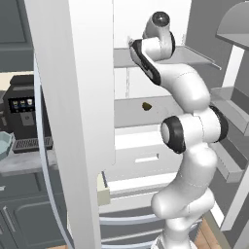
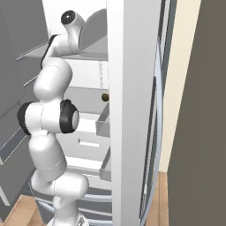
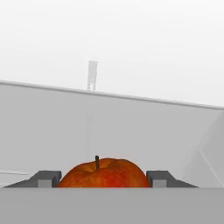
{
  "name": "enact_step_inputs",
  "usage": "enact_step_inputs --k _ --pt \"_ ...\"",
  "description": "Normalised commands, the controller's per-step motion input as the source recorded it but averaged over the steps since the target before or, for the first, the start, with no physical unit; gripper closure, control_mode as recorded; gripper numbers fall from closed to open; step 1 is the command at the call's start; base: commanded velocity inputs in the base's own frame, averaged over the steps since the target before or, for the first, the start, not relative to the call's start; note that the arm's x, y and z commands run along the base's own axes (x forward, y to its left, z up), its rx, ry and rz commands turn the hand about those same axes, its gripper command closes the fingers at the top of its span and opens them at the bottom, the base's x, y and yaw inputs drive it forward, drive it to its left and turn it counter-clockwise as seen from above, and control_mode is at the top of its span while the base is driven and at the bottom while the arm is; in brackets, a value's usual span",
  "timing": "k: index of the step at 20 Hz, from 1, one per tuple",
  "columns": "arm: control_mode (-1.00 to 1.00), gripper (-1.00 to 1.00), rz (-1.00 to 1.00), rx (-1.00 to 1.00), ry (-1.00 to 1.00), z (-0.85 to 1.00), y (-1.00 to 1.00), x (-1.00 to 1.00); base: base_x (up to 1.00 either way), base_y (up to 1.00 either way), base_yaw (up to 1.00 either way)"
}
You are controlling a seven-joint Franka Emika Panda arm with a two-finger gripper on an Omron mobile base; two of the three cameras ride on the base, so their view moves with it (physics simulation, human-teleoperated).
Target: Pick the apple and kiwi from the fridge and place them inside the tupperware on the counter.
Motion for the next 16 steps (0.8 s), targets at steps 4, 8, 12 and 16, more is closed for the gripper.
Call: enact_step_inputs --k 4,8,12,16 --pt "-1.00 1.00 0.00 0.01 -0.39 -0.01 0.00 -0.68 0.00 0.00 0.00" --pt "-1.00 1.00 0.01 0.07 -0.12 0.62 -0.03 -0.98 0.00 0.00 0.00" --pt "-1.00 1.00 0.08 0.08 0.01 0.84 0.00 -0.99 0.00 0.00 0.00" --pt "-1.00 1.00 0.09 0.02 0.15 0.43 0.00 -1.00 0.00 0.00 0.00"
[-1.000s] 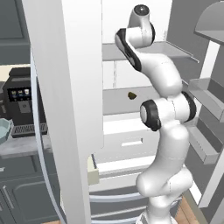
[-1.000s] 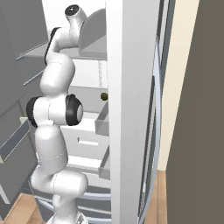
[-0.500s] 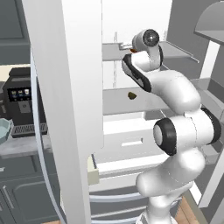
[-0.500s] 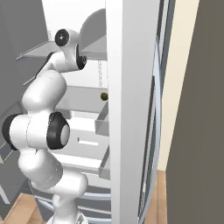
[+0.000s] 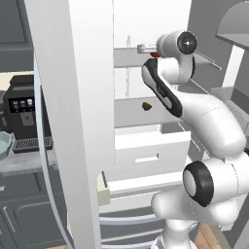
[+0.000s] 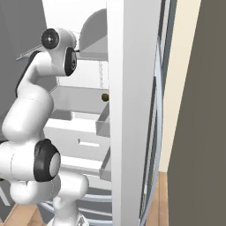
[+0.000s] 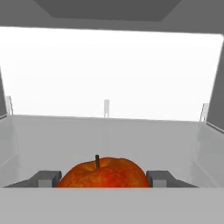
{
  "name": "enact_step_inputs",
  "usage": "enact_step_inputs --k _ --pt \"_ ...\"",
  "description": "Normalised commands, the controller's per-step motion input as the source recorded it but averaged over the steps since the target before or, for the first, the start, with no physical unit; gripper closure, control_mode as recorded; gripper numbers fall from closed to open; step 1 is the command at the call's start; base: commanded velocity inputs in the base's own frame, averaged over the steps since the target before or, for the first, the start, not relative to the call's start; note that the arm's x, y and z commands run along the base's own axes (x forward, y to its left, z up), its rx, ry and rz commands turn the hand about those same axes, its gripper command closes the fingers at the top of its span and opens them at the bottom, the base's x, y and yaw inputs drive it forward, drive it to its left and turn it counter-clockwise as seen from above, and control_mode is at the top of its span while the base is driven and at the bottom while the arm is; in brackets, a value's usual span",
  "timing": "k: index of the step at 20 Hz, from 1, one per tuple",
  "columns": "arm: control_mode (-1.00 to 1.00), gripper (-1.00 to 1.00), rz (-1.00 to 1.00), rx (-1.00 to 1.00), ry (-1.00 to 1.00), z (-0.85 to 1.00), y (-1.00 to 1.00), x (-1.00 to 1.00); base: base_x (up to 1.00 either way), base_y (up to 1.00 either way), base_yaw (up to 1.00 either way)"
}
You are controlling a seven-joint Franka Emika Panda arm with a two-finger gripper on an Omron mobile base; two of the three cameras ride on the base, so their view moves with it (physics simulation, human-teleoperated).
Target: Pick the apple and kiwi from the fridge and place them inside the tupperware on the counter.
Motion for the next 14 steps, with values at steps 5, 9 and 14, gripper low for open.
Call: enact_step_inputs --k 5,9,14 --pt "-1.00 1.00 0.03 -0.01 0.07 -0.21 0.00 -0.99 0.00 0.00 0.00" --pt "-1.00 1.00 0.00 0.00 0.04 -0.15 0.00 -0.97 0.00 0.00 0.00" --pt "-1.00 1.00 0.00 0.00 0.17 0.00 0.00 -0.88 0.00 0.00 0.00"
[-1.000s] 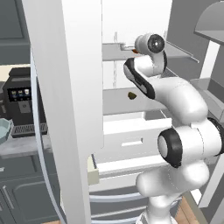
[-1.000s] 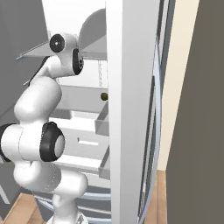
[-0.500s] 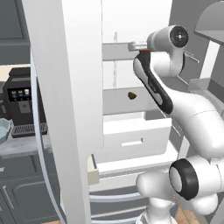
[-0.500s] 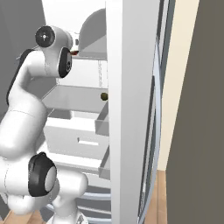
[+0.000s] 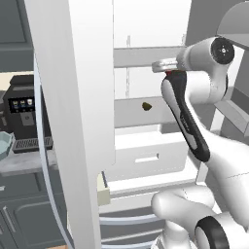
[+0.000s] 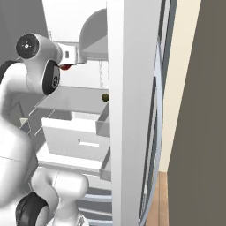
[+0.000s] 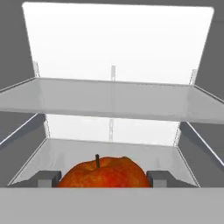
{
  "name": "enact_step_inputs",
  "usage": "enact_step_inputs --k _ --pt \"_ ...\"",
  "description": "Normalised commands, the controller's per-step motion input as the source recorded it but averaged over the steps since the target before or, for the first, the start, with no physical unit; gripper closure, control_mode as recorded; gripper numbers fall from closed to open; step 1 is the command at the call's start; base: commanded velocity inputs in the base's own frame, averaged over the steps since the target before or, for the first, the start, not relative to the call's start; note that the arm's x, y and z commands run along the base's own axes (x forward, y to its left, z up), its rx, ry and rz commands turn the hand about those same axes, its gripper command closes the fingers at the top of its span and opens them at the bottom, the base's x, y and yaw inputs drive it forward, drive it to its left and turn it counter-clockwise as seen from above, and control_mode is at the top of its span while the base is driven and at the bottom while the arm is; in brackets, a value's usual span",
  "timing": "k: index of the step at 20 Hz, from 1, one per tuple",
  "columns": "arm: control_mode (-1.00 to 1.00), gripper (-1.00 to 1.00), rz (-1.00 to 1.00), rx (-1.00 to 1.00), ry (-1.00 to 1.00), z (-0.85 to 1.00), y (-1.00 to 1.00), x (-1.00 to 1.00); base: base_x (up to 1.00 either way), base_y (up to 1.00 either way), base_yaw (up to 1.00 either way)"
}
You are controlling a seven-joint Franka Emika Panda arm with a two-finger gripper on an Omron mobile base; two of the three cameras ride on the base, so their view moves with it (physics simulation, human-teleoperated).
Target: Pick the apple and kiwi from the fridge and place them inside the tupperware on the counter.
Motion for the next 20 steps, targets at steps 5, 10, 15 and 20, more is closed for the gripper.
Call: enact_step_inputs --k 5,10,15,20 --pt "1.00 1.00 0.00 0.00 0.16 -0.08 0.00 -0.61 -0.15 0.00 0.00" --pt "1.00 1.00 0.00 0.00 0.00 0.00 0.00 0.00 -0.68 0.00 0.01" --pt "1.00 1.00 0.00 0.00 0.00 0.00 0.00 0.00 -0.62 0.01 0.05" --pt "1.00 1.00 0.00 0.00 0.00 0.00 0.00 0.00 -0.54 0.25 0.10"
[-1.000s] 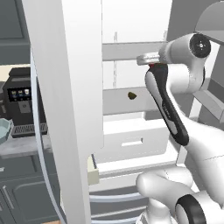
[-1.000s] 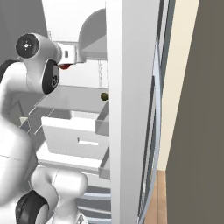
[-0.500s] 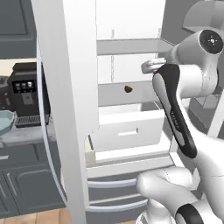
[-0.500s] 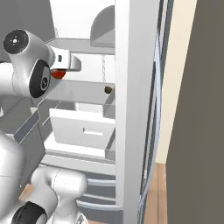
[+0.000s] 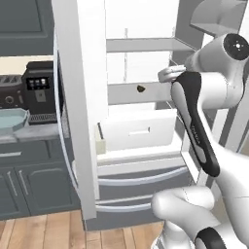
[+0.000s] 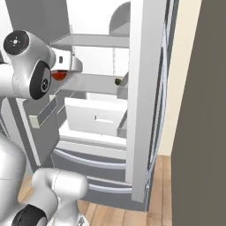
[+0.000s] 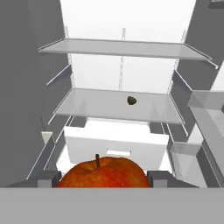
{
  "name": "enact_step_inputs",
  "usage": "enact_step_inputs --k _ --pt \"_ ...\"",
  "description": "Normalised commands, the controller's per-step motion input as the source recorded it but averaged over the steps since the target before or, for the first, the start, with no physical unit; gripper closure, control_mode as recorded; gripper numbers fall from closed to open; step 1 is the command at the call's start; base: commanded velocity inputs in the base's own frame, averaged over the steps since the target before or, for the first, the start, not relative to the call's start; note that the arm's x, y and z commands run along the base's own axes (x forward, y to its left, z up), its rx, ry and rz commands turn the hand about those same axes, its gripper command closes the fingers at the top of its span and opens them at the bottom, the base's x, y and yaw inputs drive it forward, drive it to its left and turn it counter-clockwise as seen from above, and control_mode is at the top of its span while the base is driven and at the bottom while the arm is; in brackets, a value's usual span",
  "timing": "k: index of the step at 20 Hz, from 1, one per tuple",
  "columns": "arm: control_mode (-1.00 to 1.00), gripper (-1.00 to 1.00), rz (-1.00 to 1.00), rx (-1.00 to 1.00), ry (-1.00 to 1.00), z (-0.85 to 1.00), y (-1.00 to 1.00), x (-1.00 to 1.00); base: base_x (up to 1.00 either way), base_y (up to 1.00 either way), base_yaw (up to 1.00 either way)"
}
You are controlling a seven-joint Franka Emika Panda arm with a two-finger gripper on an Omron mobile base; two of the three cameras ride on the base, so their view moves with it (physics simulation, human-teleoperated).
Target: Pick the apple and kiwi from the fridge and place them inside the tupperware on the counter.
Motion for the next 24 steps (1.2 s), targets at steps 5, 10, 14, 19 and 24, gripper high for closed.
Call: enact_step_inputs --k 5,10,14,19,24 --pt "1.00 1.00 0.00 0.00 0.00 0.00 0.00 0.00 -0.18 0.75 0.07" --pt "1.00 1.00 0.00 0.00 0.00 0.00 0.00 0.00 -0.01 1.00 0.04" --pt "1.00 1.00 0.00 0.00 0.00 0.00 0.00 0.00 0.00 1.00 0.01" --pt "1.00 1.00 0.00 0.00 0.00 0.00 0.00 0.00 0.03 1.00 0.00" --pt "1.00 1.00 0.00 0.00 0.00 0.00 0.00 0.00 0.25 1.00 0.00"
